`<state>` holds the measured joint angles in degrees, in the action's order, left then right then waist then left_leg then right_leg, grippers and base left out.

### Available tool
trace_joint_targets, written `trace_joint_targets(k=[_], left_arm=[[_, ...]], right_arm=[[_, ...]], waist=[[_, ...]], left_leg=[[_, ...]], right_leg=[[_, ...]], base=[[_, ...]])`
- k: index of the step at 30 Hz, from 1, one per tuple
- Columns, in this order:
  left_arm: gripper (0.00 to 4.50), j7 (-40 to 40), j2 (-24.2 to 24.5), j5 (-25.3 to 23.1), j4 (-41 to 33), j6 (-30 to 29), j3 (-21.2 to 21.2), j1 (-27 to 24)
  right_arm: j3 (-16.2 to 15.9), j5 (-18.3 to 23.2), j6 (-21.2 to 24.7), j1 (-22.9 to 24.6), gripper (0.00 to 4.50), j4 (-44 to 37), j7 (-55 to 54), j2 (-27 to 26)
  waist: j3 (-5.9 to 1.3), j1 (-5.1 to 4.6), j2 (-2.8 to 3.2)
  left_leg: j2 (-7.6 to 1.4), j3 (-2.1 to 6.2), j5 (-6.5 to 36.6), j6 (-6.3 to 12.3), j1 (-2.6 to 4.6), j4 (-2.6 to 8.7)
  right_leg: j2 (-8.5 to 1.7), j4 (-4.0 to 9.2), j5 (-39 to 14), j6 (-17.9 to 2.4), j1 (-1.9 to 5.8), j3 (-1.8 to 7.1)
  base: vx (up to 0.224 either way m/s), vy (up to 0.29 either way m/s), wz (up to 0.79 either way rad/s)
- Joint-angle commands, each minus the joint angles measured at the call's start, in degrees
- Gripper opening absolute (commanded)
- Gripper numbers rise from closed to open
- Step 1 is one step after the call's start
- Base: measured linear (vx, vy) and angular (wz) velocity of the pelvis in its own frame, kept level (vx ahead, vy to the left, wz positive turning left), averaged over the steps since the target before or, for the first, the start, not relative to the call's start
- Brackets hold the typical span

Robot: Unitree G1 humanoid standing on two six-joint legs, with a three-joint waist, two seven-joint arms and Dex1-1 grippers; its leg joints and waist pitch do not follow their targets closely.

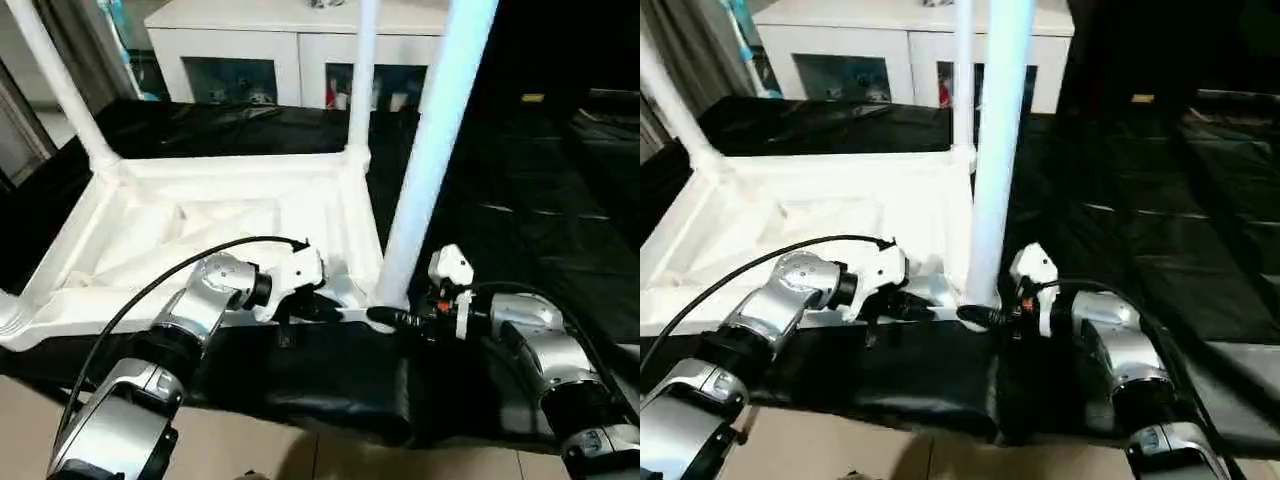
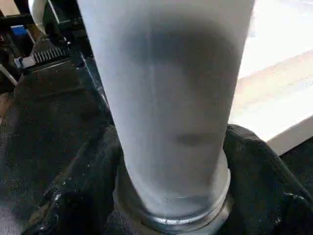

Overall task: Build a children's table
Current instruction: Rotate leg to tighten

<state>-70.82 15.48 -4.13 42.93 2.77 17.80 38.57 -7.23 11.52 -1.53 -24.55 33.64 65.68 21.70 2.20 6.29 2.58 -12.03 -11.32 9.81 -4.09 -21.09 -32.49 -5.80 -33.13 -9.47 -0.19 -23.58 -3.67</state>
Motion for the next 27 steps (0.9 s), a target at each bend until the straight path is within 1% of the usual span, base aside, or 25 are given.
trace_joint_targets(k=[1, 3, 4, 6, 9, 16, 17, 20, 22, 24, 25, 26, 27], left_arm=[[0.00, -1.7, -0.3, 0.4, -0.9, -1.0, 1.3, -1.6], [0.00, -1.6, -0.1, 0.5, -1.5, -1.4, 1.3, -1.7], [0.00, -1.6, -0.1, 0.5, -1.6, -1.6, 1.3, -1.7], [0.00, -1.5, 0.0, 0.5, -1.8, -1.9, 1.3, -1.7], [0.00, -1.5, 0.0, 0.3, -1.6, -2.0, 1.3, -1.6], [0.00, -1.5, 0.3, 0.0, -1.8, -2.5, 1.4, -1.7], [0.00, -1.5, 0.4, -0.1, -1.8, -2.4, 1.4, -1.8], [0.00, -1.0, 0.4, -0.1, -1.7, -2.7, 1.3, -1.9], [0.00, 0.5, 0.1, -0.4, -1.0, -2.9, 1.0, -1.5], [0.00, 3.2, -0.6, -1.0, 0.5, -3.4, 0.5, -0.8], [0.00, 5.5, -1.2, -1.2, 1.7, -3.7, -0.1, -0.2], [0.00, 8.3, -2.2, -1.4, 3.8, -3.8, -0.8, 0.9], [0.00, 10.7, -2.9, -1.6, 5.4, -3.9, -1.4, 1.7]], right_arm=[[-1.5, -0.9, 0.3, 0.6, 2.97, -1.0, 1.5, 0.2], [-1.4, -1.1, 0.6, 0.6, 2.97, -1.0, 1.5, 0.2], [-1.3, -1.1, 0.7, 0.5, 2.78, -1.0, 1.5, 0.3], [-1.3, -1.1, 0.8, 0.5, 2.68, -1.0, 1.6, 0.3], [-1.5, -1.2, 0.7, 0.3, 2.66, -0.7, 1.8, 0.5], [-1.3, -1.5, 0.6, 0.0, 2.64, 0.4, 2.1, 0.7], [-1.3, -1.6, 0.5, 0.0, 2.64, 0.7, 1.7, 0.5], [-1.1, -1.6, 0.7, 0.0, 2.64, 1.1, 0.8, 0.2], [-0.4, -2.0, 1.1, -0.5, 2.64, 2.4, -2.4, -0.9], [0.3, -3.0, 1.8, -1.4, 2.64, 4.4, -7.6, -2.4], [0.7, -3.7, 2.2, -1.9, 2.63, 5.5, -10.9, -3.4], [1.2, -4.2, 2.6, -2.4, 2.63, 6.8, -15.0, -5.0], [1.5, -4.6, 2.9, -2.6, 2.63, 7.6, -18.1, -6.3]], waist=[[-3.51, -0.19, -0.90], [-3.51, -0.20, -0.93], [-3.52, -0.21, -0.91], [-3.60, -0.23, -0.92], [-3.70, -0.23, -0.88], [-3.81, -0.22, -0.87], [-3.83, -0.22, -0.95], [-3.81, -0.21, -0.92], [-3.84, -0.21, -0.91], [-3.70, -0.32, -0.84], [-3.56, -0.55, -0.83], [-3.37, -1.10, -0.83], [-3.22, -1.57, -0.90]], left_leg=[[-1.24, 0.20, 12.2, 5.62, 0.46, 3.18], [-1.23, 0.19, 12.3, 5.21, 0.52, 3.20], [-1.26, 0.21, 12.3, 5.10, 0.53, 3.21], [-1.18, 0.22, 11.6, 5.09, 0.49, 3.13], [-1.13, 0.21, 10.7, 5.50, 0.47, 2.98], [-1.09, 0.23, 10.1, 5.92, 0.43, 2.83], [-1.06, 0.19, 9.9, 6.07, 0.44, 2.78], [-1.05, 0.19, 10.0, 6.19, 0.42, 2.76], [-1.06, 0.20, 9.9, 6.13, 0.45, 2.74], [-1.04, 0.20, 10.6, 5.66, 0.44, 2.85], [-0.97, 0.28, 11.4, 4.87, 0.40, 3.02], [-0.82, 0.27, 13.0, 3.91, 0.43, 3.15], [-0.68, 0.46, 15.2, 2.58, 0.49, 3.43]], right_leg=[[-2.22, 2.80, -8.2, -14.5, 3.22, 1.57], [-2.14, 2.88, -9.2, -14.0, 3.15, 1.60], [-2.17, 2.87, -9.2, -14.0, 3.14, 1.62], [-2.09, 2.77, -8.5, -14.0, 3.18, 1.60], [-2.03, 2.57, -6.8, -14.3, 3.21, 1.55], [-2.01, 2.41, -5.9, -14.6, 3.30, 1.51], [-1.98, 2.37, -5.4, -14.8, 3.30, 1.51], [-2.01, 2.37, -5.5, -14.8, 3.32, 1.49], [-1.99, 2.34, -5.6, -14.9, 3.30, 1.49], [-2.02, 2.48, -6.8, -14.7, 3.21, 1.48], [-2.03, 2.68, -8.4, -14.3, 3.20, 1.44], [-1.99, 2.98, -10.9, -13.7, 3.01, 1.48], [-2.08, 3.41, -15.4, -12.6, 3.17, 1.37]], base=[[0.000, 0.000, 0.00], [0.000, 0.000, 0.00], [0.000, 0.000, 0.00], [0.000, 0.000, 0.00], [0.000, 0.000, 0.00], [0.000, 0.000, 0.00], [0.000, 0.000, 0.00], [0.000, 0.000, 0.00], [0.000, 0.000, 0.00], [0.000, 0.000, 0.00], [0.000, 0.000, 0.00], [-0.056, -0.002, -0.02], [0.000, 0.000, 0.00]])
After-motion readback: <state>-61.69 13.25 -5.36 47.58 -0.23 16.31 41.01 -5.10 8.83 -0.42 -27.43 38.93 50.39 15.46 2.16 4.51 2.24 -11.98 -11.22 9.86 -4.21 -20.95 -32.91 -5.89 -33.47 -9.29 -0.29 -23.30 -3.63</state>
